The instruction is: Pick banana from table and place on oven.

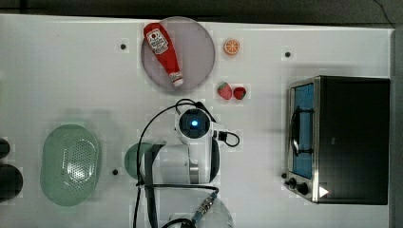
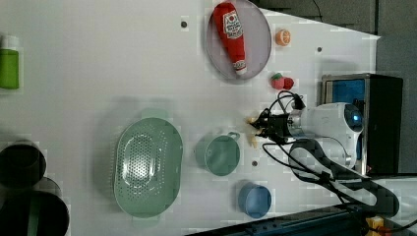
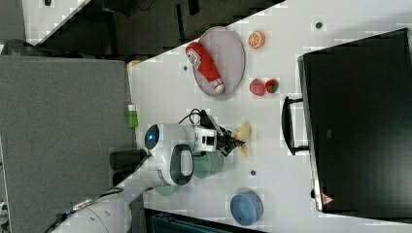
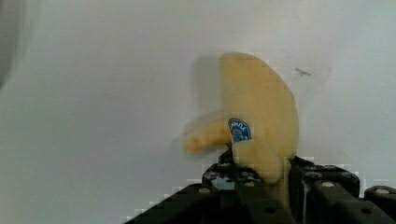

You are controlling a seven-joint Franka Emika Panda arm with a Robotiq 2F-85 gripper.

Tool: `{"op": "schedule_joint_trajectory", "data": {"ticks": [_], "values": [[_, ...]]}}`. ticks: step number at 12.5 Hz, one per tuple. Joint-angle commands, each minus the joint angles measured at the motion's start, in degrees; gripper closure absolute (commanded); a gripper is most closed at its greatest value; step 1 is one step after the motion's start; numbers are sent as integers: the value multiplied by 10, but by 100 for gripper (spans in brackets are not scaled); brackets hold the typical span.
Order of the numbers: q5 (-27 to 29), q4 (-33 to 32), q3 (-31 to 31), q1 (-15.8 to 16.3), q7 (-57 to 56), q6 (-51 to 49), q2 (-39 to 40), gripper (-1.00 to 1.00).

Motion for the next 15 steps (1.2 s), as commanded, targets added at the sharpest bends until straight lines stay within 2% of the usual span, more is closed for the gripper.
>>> {"op": "schedule_joint_trajectory", "data": {"ticks": [1,4,6,9,12,15], "values": [[-4,4,6,-9,22,-1,-80,61],[-4,35,4,-10,22,-92,-180,61],[-3,89,-2,-12,21,-225,-238,61],[-3,182,-24,-15,21,-391,-285,61],[-4,244,-71,-20,17,-449,-297,61],[-4,271,-138,-26,-40,-455,-294,61]]}}
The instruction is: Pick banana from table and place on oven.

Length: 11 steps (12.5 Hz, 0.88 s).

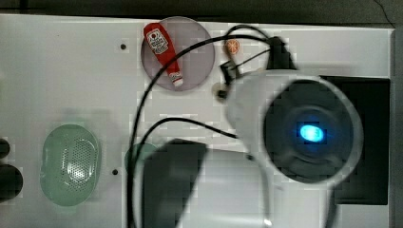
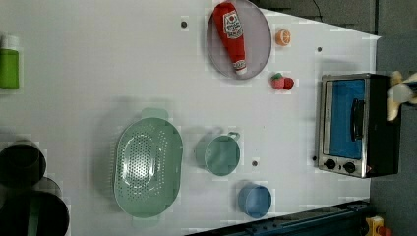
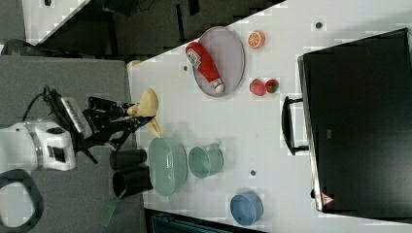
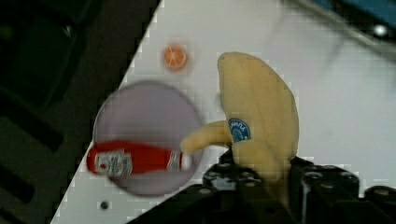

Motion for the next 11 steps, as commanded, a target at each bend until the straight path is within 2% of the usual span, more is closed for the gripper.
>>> {"op": "schedule_joint_trajectory", "data": {"ticks": [1,7,11], "values": [[-4,-15,-74,-19,-69,-27,34,61],[-35,-3,-229,-22,-321,10,105,61],[-34,7,-285,-24,-475,102,185,61]]}}
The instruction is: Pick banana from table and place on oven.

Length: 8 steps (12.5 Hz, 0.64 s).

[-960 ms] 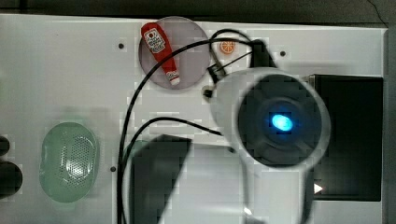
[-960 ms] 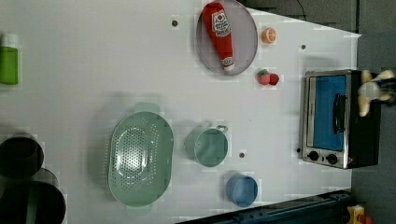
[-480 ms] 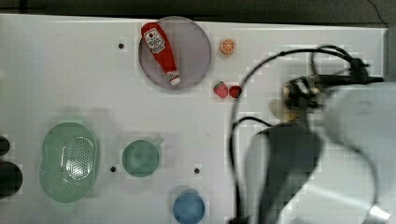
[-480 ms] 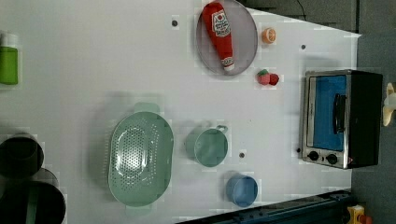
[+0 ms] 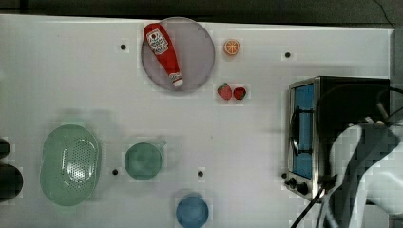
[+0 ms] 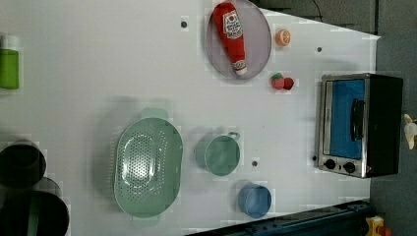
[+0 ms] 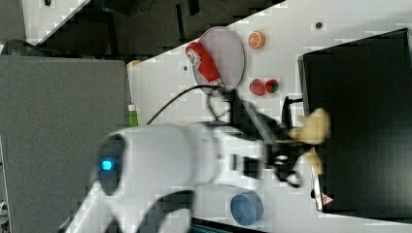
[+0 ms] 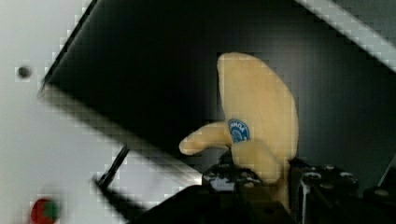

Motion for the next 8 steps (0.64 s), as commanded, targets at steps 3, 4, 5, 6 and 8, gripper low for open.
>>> {"op": "schedule_joint_trajectory", "data": {"ticks": [3,4,5,6,8], "values": [[3,8,7,-6,-172,42,49,9],[5,8,6,-6,-172,44,55,-13],[10,8,7,-6,-172,44,56,-36],[10,9,7,-6,-172,44,55,-58],[8,25,5,-6,-182,42,41,-100]]}}
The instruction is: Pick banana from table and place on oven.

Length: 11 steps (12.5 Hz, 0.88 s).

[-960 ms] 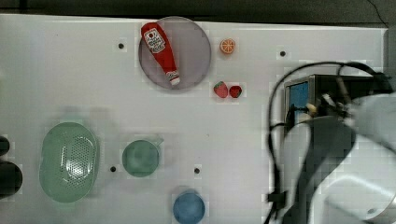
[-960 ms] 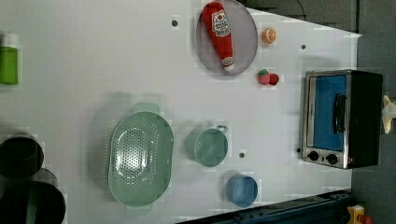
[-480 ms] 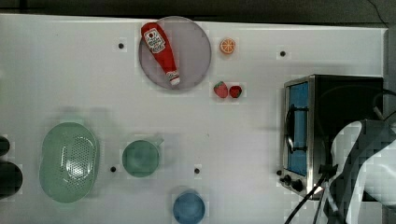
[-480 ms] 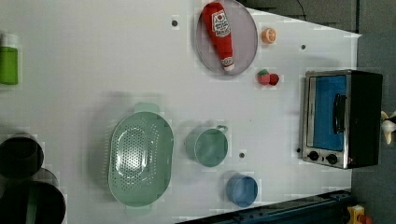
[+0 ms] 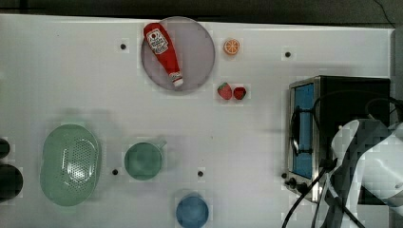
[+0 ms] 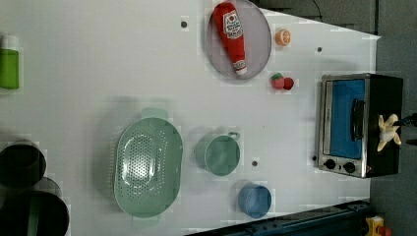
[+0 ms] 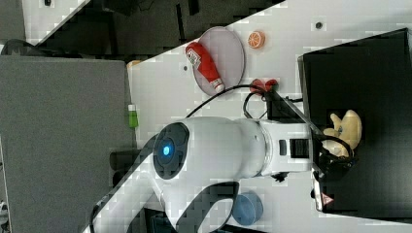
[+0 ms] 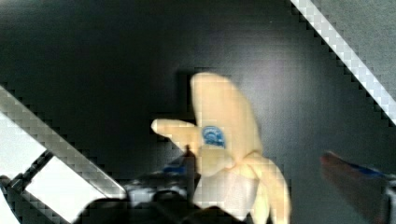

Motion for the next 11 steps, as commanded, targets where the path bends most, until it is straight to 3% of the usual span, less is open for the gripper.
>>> {"op": "schedule_joint_trajectory", "data": {"ticks": [1,5,7,11], "values": [[-4,43,11,17,-47,-8,-40,-100],[-8,108,50,38,-72,-187,-109,-100],[-8,115,97,53,40,-249,-145,-100],[-16,106,221,69,294,-266,-183,-100]]}}
